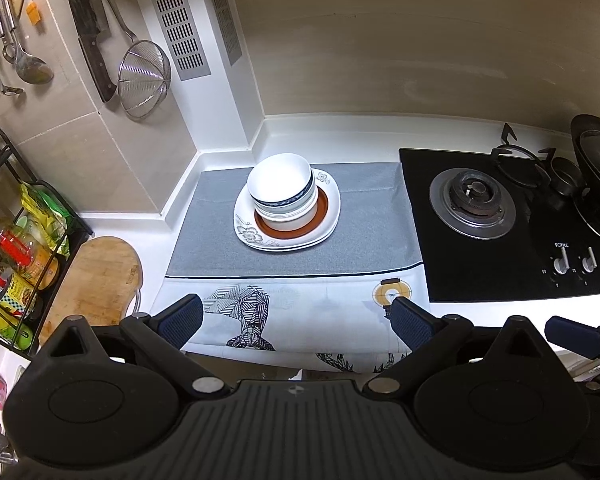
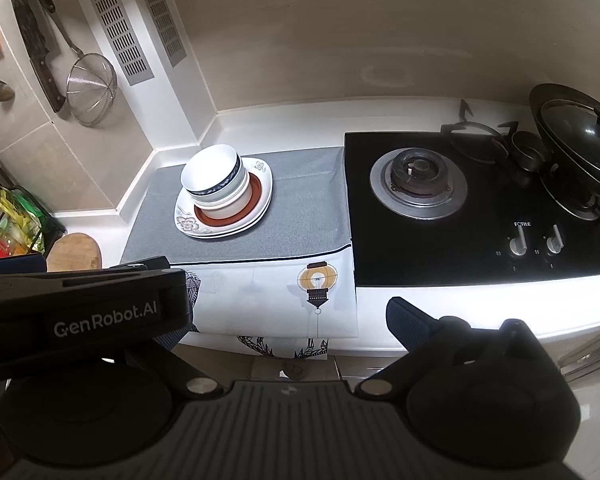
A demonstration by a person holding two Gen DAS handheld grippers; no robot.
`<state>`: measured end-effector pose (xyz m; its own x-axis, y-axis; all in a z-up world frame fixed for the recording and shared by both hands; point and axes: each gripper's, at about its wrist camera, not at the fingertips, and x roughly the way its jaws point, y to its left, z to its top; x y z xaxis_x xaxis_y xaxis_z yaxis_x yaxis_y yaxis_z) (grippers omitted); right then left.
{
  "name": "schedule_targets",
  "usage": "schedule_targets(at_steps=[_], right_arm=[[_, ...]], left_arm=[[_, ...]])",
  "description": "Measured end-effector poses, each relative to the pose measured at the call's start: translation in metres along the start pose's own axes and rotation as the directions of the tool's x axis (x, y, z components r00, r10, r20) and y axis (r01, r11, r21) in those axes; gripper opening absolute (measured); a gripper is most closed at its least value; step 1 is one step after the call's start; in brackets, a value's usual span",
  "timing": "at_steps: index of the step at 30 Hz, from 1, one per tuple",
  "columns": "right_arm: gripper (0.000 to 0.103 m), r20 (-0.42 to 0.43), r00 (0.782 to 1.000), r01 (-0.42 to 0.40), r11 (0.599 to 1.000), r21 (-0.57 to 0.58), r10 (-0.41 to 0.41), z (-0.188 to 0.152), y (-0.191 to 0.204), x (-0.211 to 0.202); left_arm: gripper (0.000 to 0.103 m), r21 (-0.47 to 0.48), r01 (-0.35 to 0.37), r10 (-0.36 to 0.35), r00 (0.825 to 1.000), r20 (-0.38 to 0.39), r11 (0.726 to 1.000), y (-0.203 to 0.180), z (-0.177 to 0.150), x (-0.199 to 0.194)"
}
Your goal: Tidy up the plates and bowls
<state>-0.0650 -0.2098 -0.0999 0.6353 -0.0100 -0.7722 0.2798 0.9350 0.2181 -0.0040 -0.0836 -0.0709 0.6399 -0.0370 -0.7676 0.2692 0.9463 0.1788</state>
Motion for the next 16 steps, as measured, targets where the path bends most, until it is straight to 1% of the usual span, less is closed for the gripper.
schedule_targets(at_steps=[9, 16], right_arm=[[0.103, 0.005, 1.0, 0.015, 1.0, -0.018, -0.014, 0.003, 0.008, 0.005], [0.103, -0.011, 1.0, 0.025, 0.998, -0.05, -0.025, 0.007, 0.029, 0.022]], left_arm=[[0.1, 0.008, 0.006, -0.006, 1.0, -0.009, 1.0, 0.006, 0.003, 0.01], [0.101, -0.02, 0.01, -0.011, 1.0, -0.028, 1.0, 0.03, 0.003, 0.029]])
